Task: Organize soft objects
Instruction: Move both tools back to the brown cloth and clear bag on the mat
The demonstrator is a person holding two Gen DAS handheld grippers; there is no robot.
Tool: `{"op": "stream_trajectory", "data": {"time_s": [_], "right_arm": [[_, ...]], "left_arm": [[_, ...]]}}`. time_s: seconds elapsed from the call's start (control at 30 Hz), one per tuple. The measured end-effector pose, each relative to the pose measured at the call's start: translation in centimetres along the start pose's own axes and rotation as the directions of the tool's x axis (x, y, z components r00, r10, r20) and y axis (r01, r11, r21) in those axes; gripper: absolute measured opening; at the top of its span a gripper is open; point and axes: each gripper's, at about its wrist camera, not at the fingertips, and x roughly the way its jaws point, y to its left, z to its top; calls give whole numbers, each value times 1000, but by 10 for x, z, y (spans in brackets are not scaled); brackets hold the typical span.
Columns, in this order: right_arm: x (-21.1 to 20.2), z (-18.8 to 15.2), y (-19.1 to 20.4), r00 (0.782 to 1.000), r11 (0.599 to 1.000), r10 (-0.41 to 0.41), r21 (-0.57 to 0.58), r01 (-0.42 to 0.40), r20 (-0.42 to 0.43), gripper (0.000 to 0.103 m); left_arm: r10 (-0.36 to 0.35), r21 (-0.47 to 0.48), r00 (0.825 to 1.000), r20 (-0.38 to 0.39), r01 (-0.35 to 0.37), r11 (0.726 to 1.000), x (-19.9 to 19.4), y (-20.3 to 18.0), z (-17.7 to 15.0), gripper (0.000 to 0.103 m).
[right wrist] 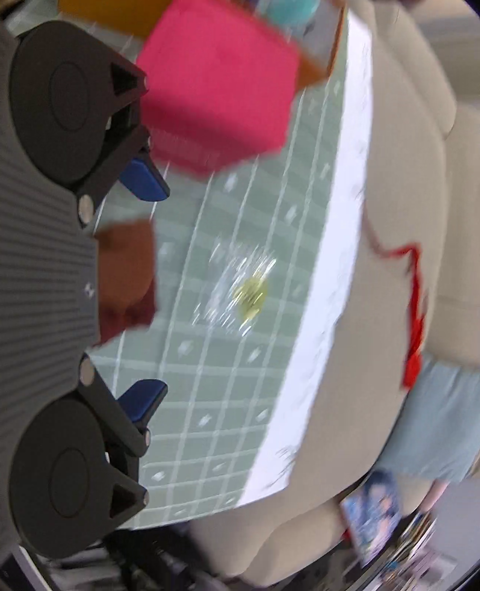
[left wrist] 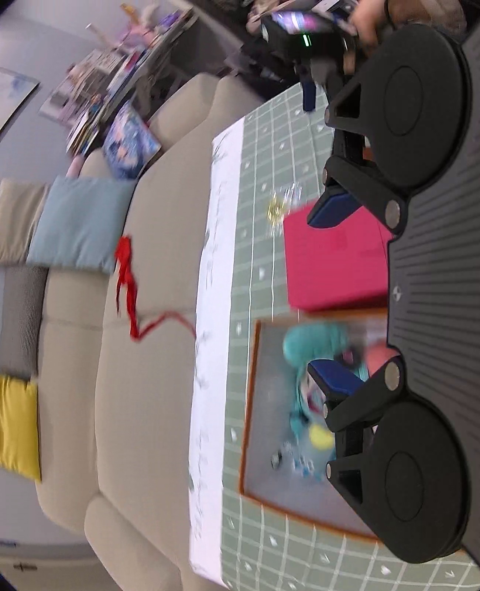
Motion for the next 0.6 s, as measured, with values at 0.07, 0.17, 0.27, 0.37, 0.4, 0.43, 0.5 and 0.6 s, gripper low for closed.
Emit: {"op": "stream_trajectory", "data": {"time_s": [0.07,0.17,0.27,0.37,0.4,0.43,0.5,0.6], "right_arm": [[20,-13,-15,999,999,-46,17,46,-27,100],[46,-29,-28,998,999,-45,24,46,-50,100],[67,-43,-31,996,999,-45,4,45,-83,100],[83,-54,-35,993,999,-26,-27,23,-119,100],[85,-56,-36,992,999,-23,-33,19,-122,100],[87,-58,-38,993,999,-15,-31,11,-121,100],[93,-59,-41,992,1000,9,-14,-10,-122,100],[96,-61,-46,992,1000,28,17,-26,-121,100]], "left_arm": [[-11,27,1000,-17,11,1000,10,-19,6,95],[-38,68,998,-44,41,997,26,-45,12,95],[-59,127,995,-78,69,989,48,-71,19,95],[-61,193,993,-102,80,978,72,-96,19,95],[-77,210,991,-111,99,973,80,-103,17,95],[-97,230,987,-131,125,965,91,-111,17,95],[-122,273,977,-176,167,947,115,-129,16,95],[-109,313,968,-226,178,933,149,-150,13,90]]}}
